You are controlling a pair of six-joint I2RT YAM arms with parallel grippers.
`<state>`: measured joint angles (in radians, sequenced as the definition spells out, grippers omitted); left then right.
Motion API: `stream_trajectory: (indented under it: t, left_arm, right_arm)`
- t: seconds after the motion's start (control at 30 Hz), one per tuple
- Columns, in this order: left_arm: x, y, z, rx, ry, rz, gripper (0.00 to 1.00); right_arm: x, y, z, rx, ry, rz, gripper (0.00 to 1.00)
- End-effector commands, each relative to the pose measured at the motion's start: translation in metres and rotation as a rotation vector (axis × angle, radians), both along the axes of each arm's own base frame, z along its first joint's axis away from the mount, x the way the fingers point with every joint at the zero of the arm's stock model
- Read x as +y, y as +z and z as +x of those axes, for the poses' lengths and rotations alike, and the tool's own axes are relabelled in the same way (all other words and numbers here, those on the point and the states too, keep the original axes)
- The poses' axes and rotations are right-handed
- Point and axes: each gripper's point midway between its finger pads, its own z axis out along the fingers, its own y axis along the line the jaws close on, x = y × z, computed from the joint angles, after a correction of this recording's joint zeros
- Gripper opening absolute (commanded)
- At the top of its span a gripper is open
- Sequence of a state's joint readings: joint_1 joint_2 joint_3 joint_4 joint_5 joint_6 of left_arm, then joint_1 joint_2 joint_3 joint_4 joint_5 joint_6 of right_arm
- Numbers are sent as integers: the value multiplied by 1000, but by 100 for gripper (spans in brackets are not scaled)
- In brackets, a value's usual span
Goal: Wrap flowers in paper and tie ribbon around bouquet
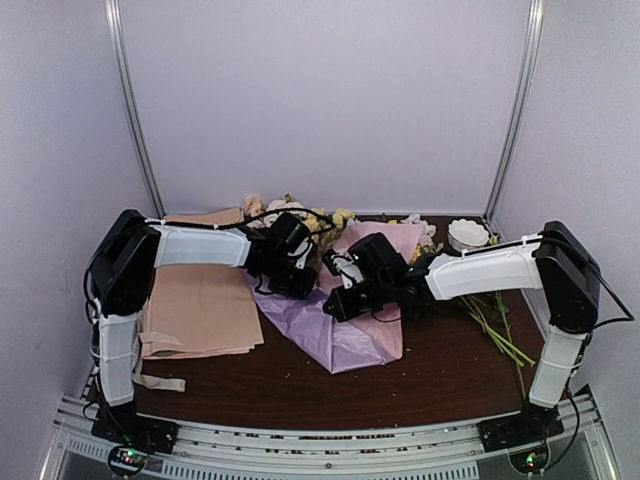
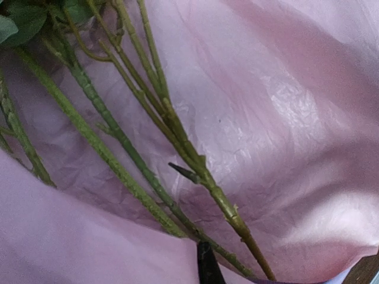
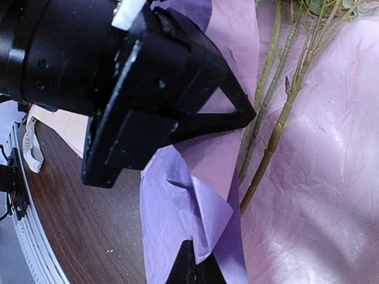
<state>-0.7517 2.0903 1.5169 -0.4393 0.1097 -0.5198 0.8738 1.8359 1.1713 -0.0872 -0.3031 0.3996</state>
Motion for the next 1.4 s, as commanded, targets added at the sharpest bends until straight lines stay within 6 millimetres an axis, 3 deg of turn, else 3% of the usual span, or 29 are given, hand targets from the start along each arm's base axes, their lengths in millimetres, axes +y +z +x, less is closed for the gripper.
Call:
stream_trajectory:
  t: [0.0, 0.27, 0.43, 0.53, 0.63, 0.73, 0.9, 1.03, 1.17, 1.37]
  left_arm:
    - [-2, 27, 10, -70, -40, -14, 10]
    - [13, 102, 22, -238, -126, 96, 62]
    - [25, 163, 16, -355, -239, 58, 72]
    - [58, 169, 26, -390, -234, 63, 75]
    - [95, 155, 49, -399, -168, 139, 77]
    - [104, 127, 63, -353, -152, 206, 74]
    - [74, 95, 68, -271, -165, 150, 63]
    - [40, 81, 64, -298, -205, 170, 62]
    - [44, 44, 81, -257, -129, 270, 60]
    - [24, 8, 82, -192, -163, 253, 58]
  right_arm:
    - [-11, 0, 3, -12, -48, -12, 0]
    - [-18, -20, -5, 93, -113, 82, 0]
    - [-27, -21, -5, 100, -142, 92, 0]
    - [-31, -20, -4, 106, -158, 106, 0]
    - [-33, -21, -5, 114, -165, 112, 0]
    - [-35, -23, -6, 119, -170, 108, 0]
    - [-37, -26, -7, 125, -180, 104, 0]
    - [-40, -29, -8, 132, -188, 91, 0]
    - [-43, -31, -9, 136, -191, 81, 0]
    - [-43, -28, -10, 128, -177, 68, 0]
